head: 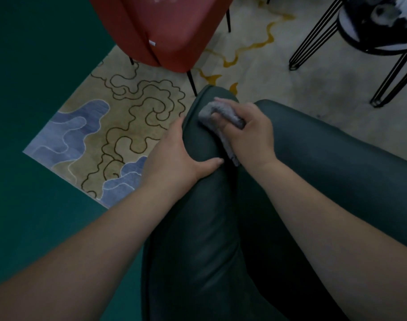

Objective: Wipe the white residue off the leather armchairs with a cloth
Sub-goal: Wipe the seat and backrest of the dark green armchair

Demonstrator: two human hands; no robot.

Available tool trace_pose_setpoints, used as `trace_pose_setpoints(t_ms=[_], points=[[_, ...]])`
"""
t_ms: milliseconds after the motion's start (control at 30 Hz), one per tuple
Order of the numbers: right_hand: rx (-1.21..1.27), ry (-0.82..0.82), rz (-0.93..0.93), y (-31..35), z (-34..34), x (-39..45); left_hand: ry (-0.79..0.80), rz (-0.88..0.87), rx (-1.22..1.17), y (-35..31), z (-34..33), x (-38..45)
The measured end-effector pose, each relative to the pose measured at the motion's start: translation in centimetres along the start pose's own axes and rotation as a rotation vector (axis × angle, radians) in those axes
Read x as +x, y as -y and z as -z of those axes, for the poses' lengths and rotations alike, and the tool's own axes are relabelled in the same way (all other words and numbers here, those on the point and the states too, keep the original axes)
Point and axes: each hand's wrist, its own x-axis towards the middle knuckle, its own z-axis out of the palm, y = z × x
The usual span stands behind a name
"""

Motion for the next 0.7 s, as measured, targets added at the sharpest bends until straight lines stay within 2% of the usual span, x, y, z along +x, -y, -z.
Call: trace_pose_setpoints(t_ms=[67, 133, 233, 267, 367, 433, 533, 633, 700], points=[[0.031, -0.069, -0.114, -0.4, 0.6, 1.6, -0.024, -0.006, 0.02, 0.0, -0.1, -0.1], [0.125, -0.073, -0.123, 0.1, 0.3, 1.9, -0.044, -0.012, 0.03, -0.1, -0.3, -0.1], [0.07, 0.053, 0.057, 1.3, -1.6, 0.9, -0.058, -0.012, 0.043, 0.1, -0.5, 0.0], [0.04, 0.051, 0.066, 1.2, -1.9, 1.1, -0.06, -0.016, 0.043, 0.2, -0.5, 0.1], [0.057, -0.023, -0.12, 0.1, -1.1, 3.6, -0.057, -0.031, 0.017, 0.2, -0.4, 0.0], [0.022, -0.066, -0.177, -0.3, -0.2, 4.4, -0.051, -0.023, 0.012, 0.1, -0.3, 0.0], [0.14, -0.046, -0.158, 0.3, -0.4, 2.9, -0.043, -0.025, 0.029, 0.1, -0.3, 0.0], [0.035, 0.063, -0.029, 0.0, -1.2, 0.9, -0.051, -0.026, 0.039, 0.1, -0.4, 0.0], [0.088, -0.005, -0.179, -0.7, -0.9, 2.1, -0.065, -0.018, 0.05, 0.1, -0.5, 0.0]])
